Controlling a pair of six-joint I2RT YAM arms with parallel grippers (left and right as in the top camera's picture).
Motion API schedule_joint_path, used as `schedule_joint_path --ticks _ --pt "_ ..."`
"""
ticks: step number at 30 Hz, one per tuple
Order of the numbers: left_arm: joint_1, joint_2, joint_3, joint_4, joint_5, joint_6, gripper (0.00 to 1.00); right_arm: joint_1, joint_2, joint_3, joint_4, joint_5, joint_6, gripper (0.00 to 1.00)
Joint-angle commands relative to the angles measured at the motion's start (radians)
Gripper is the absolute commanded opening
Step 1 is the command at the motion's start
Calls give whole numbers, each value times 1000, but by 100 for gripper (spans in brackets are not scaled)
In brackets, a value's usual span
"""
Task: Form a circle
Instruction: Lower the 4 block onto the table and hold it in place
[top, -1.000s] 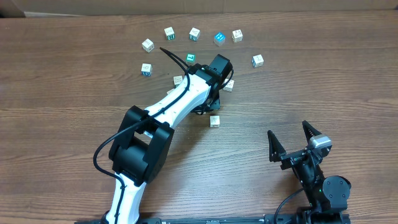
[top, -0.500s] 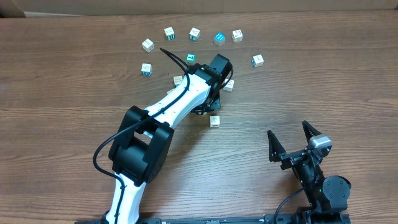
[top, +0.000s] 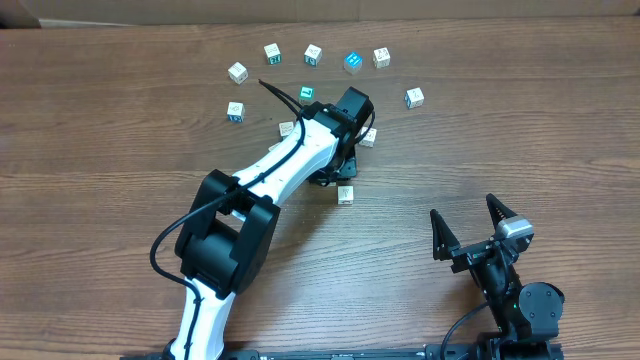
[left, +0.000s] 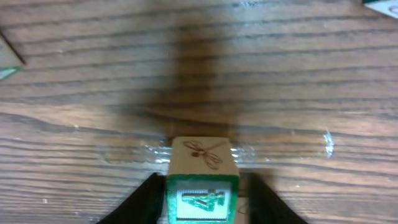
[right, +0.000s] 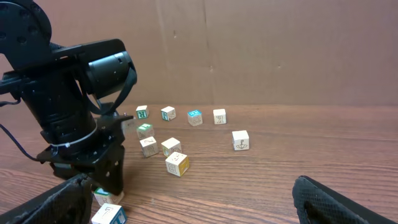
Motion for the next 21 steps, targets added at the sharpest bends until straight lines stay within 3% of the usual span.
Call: schedule_joint_path --ticks 1,4,9,21 --pt "-3 17 -9 12 43 0 52 -3 -9 -10 6 7 -5 100" --pt "-3 17 -9 21 18 -1 54 -3 -9 -10 6 7 -4 100" --pt "-3 17 -9 26 -5 0 45 -3 -9 -10 6 7 -4 100" --pt "-3 17 -9 42 -57 0 49 -3 -9 -10 6 7 -5 100"
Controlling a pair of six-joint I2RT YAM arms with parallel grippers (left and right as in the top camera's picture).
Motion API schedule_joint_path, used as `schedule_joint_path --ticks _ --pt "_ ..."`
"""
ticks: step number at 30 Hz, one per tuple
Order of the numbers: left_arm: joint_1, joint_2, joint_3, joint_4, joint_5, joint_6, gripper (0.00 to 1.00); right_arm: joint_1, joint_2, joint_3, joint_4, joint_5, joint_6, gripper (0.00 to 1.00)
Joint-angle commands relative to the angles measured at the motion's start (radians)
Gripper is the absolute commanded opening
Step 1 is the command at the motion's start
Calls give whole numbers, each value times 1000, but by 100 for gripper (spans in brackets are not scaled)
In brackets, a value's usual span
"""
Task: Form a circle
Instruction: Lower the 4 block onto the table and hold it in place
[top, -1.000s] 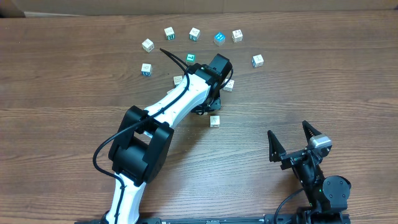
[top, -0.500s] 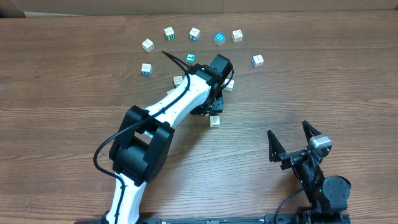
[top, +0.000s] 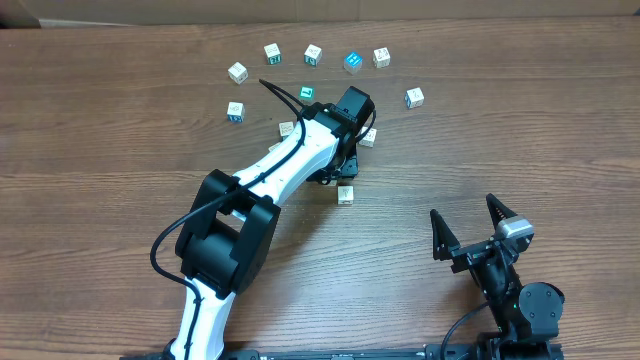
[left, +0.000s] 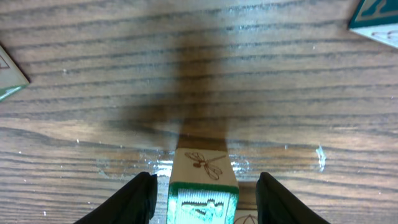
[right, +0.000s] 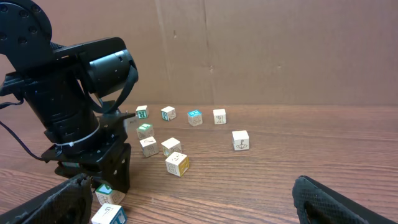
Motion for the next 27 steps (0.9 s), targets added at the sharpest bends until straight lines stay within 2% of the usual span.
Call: schedule_joint_path --ticks 1,4,9,21,27 --pt "-3 16 -9 13 -34 4 49 -3 -9 -10 5 7 -5 100" --pt "-2 16 -9 29 -33 31 44 -3 -9 -10 5 7 -5 100" --pt "-3 16 -9 33 -32 40 31 -3 -9 -10 5 7 -5 100" --pt "-4 16 -9 8 9 26 22 -3 -9 -10 5 7 -5 100" --pt "-4 16 -9 9 18 -7 25 -3 -9 -10 5 7 -5 100"
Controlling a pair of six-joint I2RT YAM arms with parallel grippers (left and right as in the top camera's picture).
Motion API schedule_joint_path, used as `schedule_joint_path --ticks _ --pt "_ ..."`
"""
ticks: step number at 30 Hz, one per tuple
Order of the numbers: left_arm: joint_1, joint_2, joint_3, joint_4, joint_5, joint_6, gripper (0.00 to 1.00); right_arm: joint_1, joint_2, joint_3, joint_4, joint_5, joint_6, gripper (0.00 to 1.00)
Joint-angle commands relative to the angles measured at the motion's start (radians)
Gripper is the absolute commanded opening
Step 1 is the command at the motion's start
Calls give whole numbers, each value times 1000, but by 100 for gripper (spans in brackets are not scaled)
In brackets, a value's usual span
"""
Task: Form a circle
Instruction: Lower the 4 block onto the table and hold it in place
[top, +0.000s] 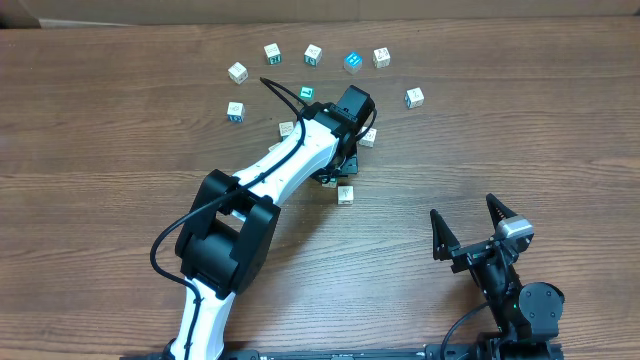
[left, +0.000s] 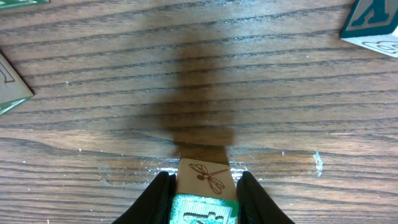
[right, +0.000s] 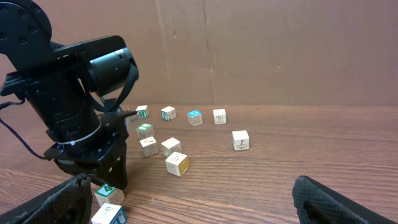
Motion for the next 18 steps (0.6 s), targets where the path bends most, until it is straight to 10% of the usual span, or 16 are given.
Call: schedule_joint_path --ticks 1,18 --pt "-4 16 -9 -6 32 -26 25 -3 -9 -10 6 8 -5 100" --pt "-4 16 -9 -32 37 -29 27 -3 -9 -10 6 8 -5 100"
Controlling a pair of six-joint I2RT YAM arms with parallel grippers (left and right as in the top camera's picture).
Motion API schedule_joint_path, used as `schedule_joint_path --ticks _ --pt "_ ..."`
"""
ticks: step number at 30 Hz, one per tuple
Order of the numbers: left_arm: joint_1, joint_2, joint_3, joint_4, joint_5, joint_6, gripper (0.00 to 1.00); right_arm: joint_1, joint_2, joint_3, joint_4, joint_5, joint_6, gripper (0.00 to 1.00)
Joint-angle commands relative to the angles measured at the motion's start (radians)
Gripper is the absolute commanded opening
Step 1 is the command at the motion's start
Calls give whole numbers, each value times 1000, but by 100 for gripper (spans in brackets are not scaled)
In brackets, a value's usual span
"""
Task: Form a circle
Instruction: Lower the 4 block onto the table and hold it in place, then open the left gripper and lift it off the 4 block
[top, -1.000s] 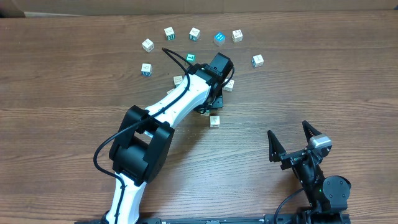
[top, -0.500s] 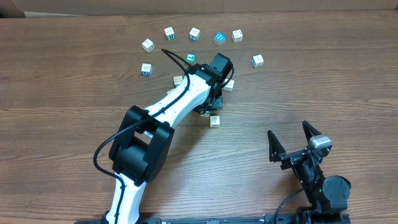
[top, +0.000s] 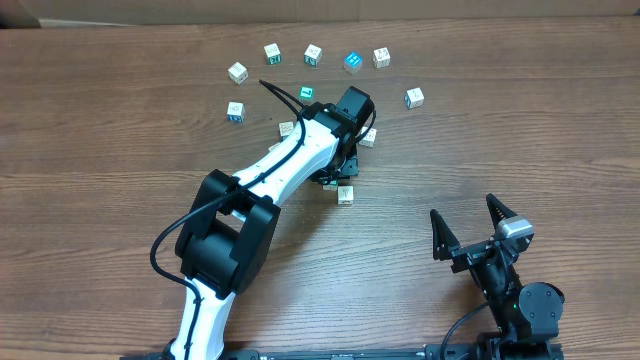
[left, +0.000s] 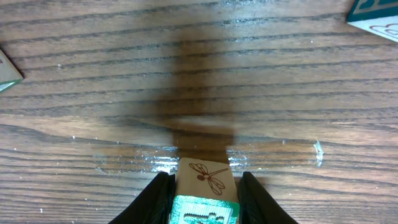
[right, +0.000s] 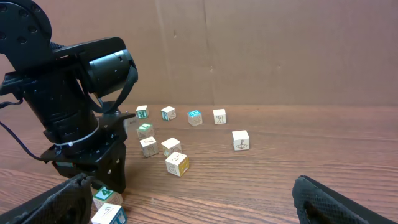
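Observation:
Small wooden picture blocks lie on the table. A green-topped block with a dragonfly on its side sits between the fingers of my left gripper, which is shut on it at or just above the wood. The right wrist view shows this block under the gripper, with a "4" on top. In the overhead view the left gripper hides it. Several blocks form an arc from a far-left one to a right one. My right gripper stands open near the front edge, holding nothing.
A block lies just in front of the left gripper. Others sit inside the arc: a green one, one by the left arm, and one to the gripper's right. A cardboard wall backs the table.
Almost nothing differs. My left gripper stays shut on the green dragonfly block and sits a little closer to the table. The right arm has not moved.
My left gripper was shut on the green block at the table. Then its fingers stood open on either side of the block. After that they were shut on it again, and they still hold it in the same place. The right gripper stayed open and still.

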Motion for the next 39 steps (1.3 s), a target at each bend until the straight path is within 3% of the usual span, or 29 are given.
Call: schedule_joint_path --ticks 1,19,39 --pt "-4 16 -9 -10 10 -10 28 -3 -9 -10 5 7 -5 100" --pt "-4 16 -9 -10 10 -18 33 -3 -9 -10 5 7 -5 100" --pt "-1 16 -9 15 -3 -16 50 -3 -9 -10 5 7 -5 100"
